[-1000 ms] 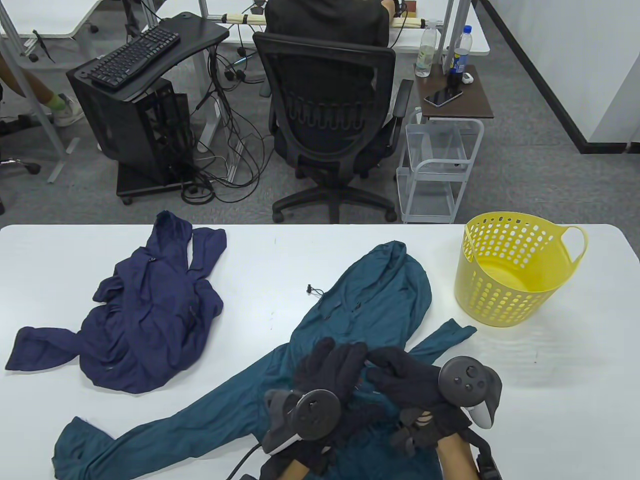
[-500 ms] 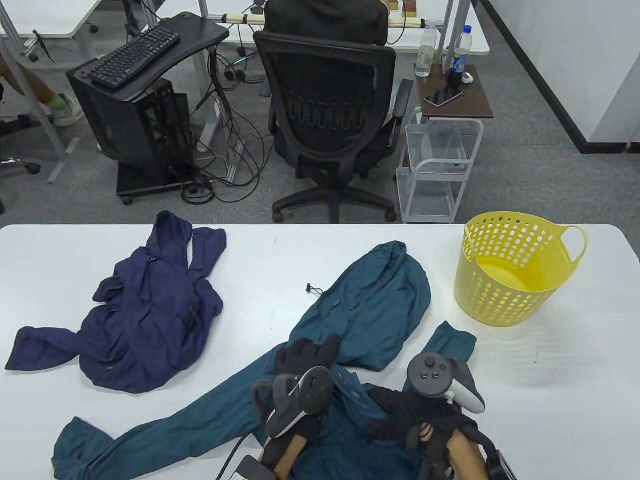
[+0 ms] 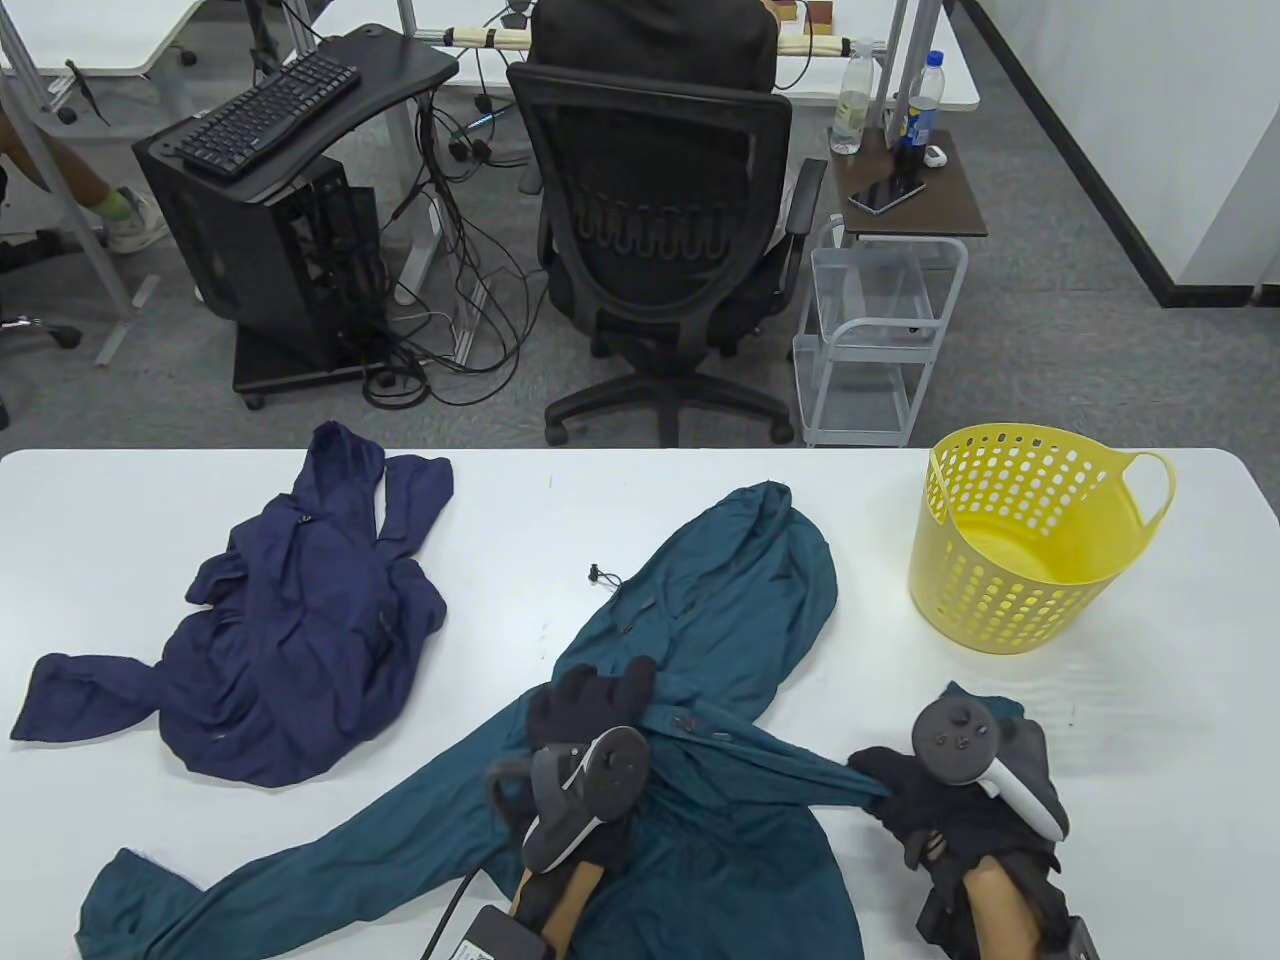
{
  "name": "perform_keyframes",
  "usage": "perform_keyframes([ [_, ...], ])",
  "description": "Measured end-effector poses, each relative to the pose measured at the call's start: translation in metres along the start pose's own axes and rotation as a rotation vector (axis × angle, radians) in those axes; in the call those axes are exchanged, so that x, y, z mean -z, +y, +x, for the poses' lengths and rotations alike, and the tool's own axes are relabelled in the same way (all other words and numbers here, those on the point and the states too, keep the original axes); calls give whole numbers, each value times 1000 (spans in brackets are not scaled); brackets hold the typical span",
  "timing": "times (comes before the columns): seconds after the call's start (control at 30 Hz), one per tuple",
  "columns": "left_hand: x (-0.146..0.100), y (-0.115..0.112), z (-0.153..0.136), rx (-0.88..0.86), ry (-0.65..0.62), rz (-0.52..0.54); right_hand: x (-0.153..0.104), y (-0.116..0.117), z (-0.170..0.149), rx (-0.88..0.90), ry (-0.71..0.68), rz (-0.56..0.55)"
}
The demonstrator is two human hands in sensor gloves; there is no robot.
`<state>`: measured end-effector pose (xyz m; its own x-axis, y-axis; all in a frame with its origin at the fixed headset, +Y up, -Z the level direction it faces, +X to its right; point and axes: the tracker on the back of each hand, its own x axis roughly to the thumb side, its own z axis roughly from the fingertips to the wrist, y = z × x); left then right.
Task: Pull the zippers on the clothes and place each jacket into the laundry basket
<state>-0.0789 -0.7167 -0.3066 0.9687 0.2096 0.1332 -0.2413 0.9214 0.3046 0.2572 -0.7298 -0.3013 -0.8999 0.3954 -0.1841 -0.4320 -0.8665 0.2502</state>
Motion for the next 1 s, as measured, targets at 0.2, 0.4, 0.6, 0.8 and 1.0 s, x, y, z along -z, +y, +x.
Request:
perform_keyframes([
  [0.2, -3, 1, 12, -21, -102, -104, -6, -29, -46, -6, 312, -288],
  [0.4, -6, 37, -16, -90, 25, -129, -15, -30, -61, 102, 425, -252],
  [0.6, -20, 39, -44, -86, 210, -698, -19, -3, 26, 70, -80, -111],
  [0.8, -32, -16, -40, 85, 139, -1063, -10, 65, 99, -117, -381, 135],
  [1.0, -30, -37, -47, 110, 166, -1110, 7, 90, 89, -274, -284, 242],
])
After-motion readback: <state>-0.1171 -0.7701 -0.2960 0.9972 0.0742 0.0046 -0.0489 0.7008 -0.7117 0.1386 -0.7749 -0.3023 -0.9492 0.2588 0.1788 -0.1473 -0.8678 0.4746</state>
